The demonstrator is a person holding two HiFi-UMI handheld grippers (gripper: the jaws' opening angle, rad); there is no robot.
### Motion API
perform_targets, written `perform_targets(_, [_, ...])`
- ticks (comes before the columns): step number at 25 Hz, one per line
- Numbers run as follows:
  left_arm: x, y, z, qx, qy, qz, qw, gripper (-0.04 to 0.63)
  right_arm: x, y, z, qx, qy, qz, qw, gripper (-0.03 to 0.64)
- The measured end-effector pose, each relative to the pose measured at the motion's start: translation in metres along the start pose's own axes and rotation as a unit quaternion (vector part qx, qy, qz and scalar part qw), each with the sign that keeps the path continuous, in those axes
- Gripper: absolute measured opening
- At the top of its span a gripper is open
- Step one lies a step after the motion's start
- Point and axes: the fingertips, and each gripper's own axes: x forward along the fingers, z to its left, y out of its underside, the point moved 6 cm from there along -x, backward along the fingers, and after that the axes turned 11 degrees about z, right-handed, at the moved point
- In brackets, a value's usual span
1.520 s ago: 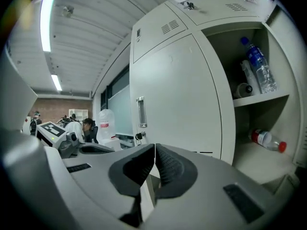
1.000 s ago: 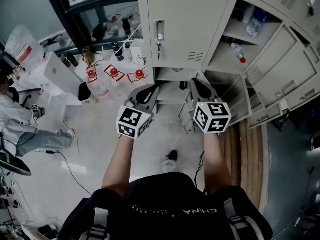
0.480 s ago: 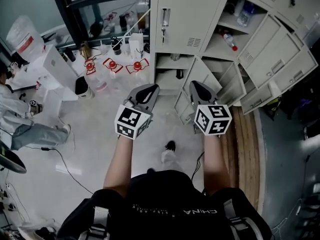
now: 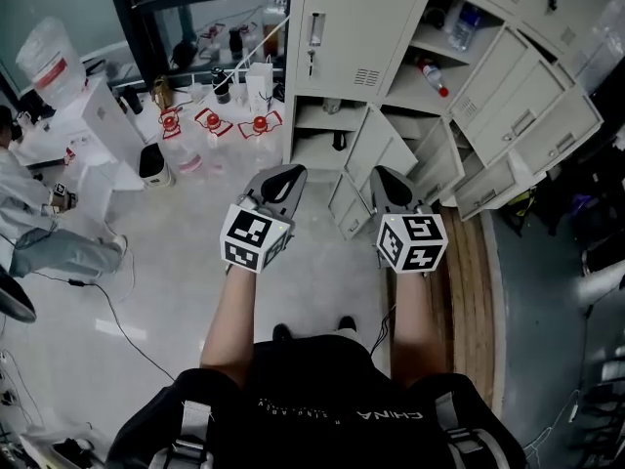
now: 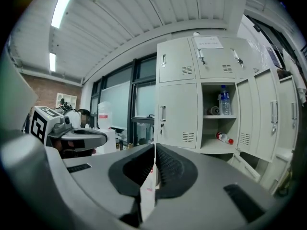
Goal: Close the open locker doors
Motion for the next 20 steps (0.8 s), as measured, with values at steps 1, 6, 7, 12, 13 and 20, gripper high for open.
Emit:
perform_targets(1, [0.001, -0.002, -0.004, 0.001, -0.005, 0.002, 1.0, 0.02, -0.004, -0.001, -0.003, -0.003, -0.001, -0.001, 1.0, 0.035])
perform_targets(6, [0.016, -0.009, -0.022, -0.001, -0.04, 0.018, 0.999, 0.02, -0.022, -0.002, -0.031, -0.018, -0.011, 0.005, 1.0, 0.035])
perform_targets(7, [0.02, -0.01, -0.028, -0.01, -0.045, 0.018, 0.9988, 0.02, -0.026, -0.001, -0.038, -0.023, -0.012, 0.006, 1.0, 0.035])
perform_targets(12, [0.038, -0.018, -0.056, -0.024, -0.054, 0.015, 0.9982, 0.02, -0.041, 0.001, -0.065, -0.04, -0.019, 0.007, 0.999, 0.035])
perform_targets(13, [0.042, -0.02, -0.061, -0.018, -0.055, 0.016, 0.9982, 0.02, -0.042, 0.001, -0.069, -0.042, -0.022, 0.006, 0.999, 0.035])
perform_targets(20, [0.054, -0.031, -0.079, 0.014, -0.056, 0.021, 0.9981, 0.02, -0.041, 0.0, -0.084, -0.035, -0.034, -0.003, 0.999, 0.035])
